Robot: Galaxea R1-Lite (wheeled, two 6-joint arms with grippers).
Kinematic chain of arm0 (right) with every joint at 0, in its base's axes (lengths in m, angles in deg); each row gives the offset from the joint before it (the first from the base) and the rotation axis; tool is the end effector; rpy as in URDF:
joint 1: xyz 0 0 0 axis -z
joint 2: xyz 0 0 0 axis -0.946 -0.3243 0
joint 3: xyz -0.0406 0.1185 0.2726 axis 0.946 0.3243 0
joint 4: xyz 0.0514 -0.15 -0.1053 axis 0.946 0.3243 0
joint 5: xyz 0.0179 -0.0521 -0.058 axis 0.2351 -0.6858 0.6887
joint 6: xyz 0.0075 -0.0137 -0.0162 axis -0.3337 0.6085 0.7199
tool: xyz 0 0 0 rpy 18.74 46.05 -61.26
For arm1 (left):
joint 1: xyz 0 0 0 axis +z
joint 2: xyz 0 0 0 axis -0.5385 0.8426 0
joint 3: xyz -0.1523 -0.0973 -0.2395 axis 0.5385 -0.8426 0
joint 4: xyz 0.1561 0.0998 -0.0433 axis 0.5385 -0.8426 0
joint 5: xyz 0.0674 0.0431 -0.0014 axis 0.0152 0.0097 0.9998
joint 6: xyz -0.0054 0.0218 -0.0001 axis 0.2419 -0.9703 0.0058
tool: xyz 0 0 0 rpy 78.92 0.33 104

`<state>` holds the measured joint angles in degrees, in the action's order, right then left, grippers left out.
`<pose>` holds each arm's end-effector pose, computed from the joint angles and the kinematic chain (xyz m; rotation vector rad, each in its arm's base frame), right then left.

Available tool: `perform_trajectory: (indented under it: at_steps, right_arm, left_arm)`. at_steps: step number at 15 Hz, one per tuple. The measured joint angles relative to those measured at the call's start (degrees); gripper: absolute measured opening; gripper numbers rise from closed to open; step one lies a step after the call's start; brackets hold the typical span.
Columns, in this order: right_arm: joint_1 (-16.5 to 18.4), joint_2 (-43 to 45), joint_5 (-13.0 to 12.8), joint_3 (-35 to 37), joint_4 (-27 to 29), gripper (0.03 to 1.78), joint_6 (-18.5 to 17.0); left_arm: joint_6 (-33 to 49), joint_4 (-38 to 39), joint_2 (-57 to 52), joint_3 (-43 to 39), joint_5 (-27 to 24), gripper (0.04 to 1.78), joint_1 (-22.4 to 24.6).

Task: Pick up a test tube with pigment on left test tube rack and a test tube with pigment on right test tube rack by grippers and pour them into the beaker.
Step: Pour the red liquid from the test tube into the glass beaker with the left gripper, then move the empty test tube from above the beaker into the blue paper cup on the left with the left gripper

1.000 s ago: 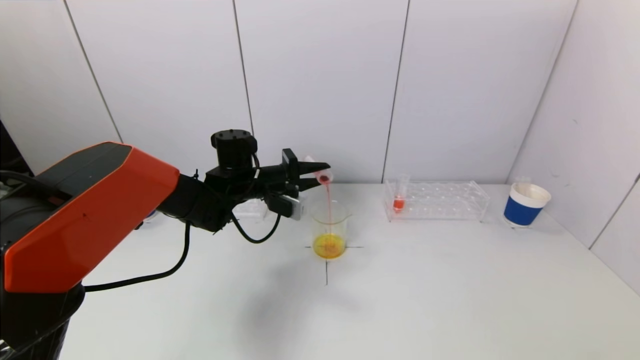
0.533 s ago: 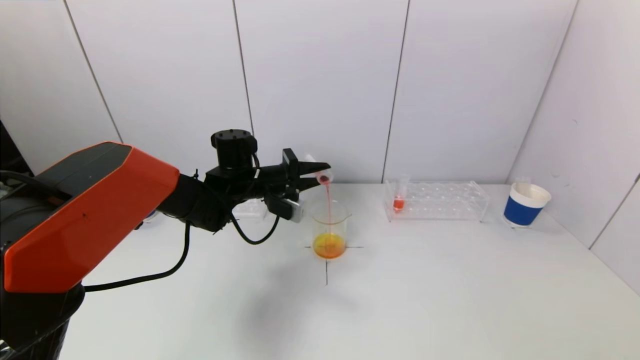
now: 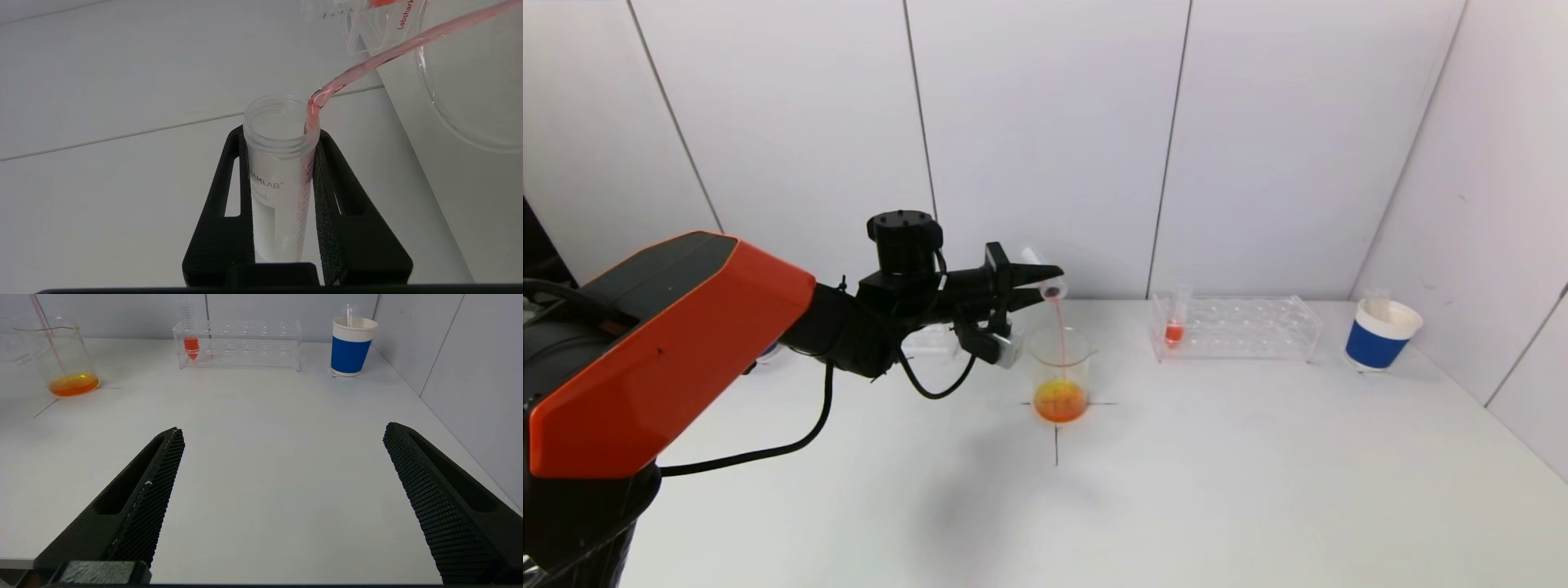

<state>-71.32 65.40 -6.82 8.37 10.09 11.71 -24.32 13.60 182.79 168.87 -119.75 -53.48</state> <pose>-0.0229 -0.0001 0.0761 -0.0012 -0.0082 0.0038 0.4205 -0.1784 0.1416 1.5328 -1.0437 -0.8766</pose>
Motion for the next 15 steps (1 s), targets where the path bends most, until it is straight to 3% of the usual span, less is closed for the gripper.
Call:
perform_trajectory:
  at_steps: [15]
  right_arm:
    - [0.0,0.0,0.0,0.0,0.0,1.77,0.0]
  left_arm:
    - [-8.8,1.3,0.2,0.3,-1.3,0.44,0.1]
